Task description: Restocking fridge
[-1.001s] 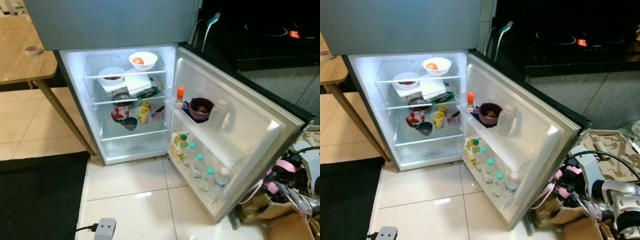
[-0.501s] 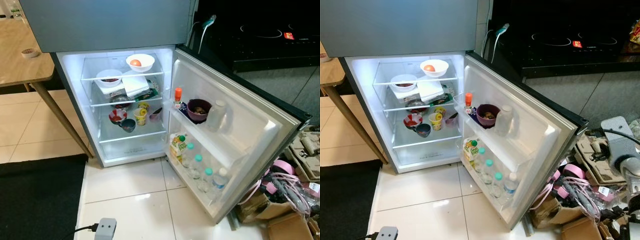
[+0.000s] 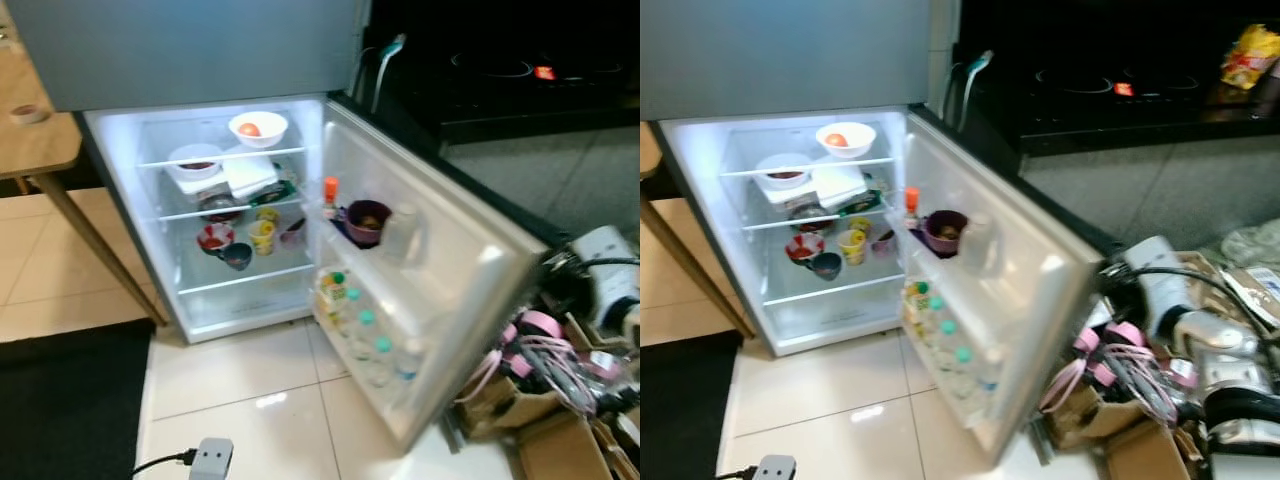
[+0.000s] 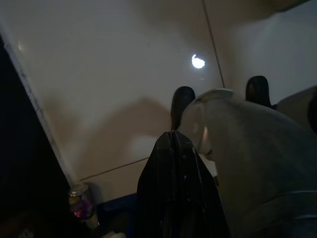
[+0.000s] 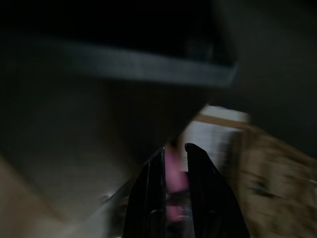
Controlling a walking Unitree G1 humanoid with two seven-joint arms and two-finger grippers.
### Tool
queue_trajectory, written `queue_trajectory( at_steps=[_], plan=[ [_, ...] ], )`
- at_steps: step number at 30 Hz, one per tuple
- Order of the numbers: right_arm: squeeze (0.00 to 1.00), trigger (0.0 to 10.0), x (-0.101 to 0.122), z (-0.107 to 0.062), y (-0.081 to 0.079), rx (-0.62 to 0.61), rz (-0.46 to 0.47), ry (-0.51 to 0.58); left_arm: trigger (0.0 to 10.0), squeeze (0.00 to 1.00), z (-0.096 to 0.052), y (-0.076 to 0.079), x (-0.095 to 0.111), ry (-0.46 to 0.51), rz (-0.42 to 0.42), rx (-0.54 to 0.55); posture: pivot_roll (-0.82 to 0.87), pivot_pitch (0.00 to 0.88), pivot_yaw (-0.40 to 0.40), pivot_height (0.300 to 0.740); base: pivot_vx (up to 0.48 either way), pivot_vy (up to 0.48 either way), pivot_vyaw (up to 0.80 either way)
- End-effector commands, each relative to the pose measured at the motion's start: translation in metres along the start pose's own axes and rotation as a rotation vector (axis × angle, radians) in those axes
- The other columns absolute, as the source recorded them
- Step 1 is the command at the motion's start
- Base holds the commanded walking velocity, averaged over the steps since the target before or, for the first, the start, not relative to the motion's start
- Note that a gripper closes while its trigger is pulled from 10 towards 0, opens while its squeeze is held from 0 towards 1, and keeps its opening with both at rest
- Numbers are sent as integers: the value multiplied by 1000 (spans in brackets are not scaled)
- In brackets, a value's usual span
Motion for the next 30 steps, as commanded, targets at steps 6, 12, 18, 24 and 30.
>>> queue_trajectory(
  at_steps=[6,12,18,24,30],
  plan=[
    [0,10000,49,2,-111,577,75,194,10000,0,-1,4,-11,-30,-7,-12,-25,0,-60,740,0,0,0],
    [0,10000,54,16,-100,489,79,263,10000,0,-1,5,-10,-29,-10,-15,-29,0,-61,740,0,0,0],
    [0,10000,16,30,-65,224,146,171,10000,0,-1,6,-10,-29,-9,-17,-36,0,-64,740,0,0,0],
    [0,10000,-85,28,-49,-62,172,-172,10000,0,-1,6,-10,-28,-9,-20,-37,0,-67,740,0,0,198],
    [0,10000,-163,5,-56,-225,276,-399,10000,0,-1,6,-10,-31,-6,-17,-25,0,-67,740,0,0,628]
  ],
)
Point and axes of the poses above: a point about 5 cm out from each wrist's last joint towards the gripper, its own z axis pointing out of the wrist towards the gripper, its own x axis along the axis of the wrist's last joint, y = z × x, the point moved 6 cm from there along z, pointing out of the wrist towards the gripper, and after that the axes turned 12 degrees about z, right-handed, at the moved point
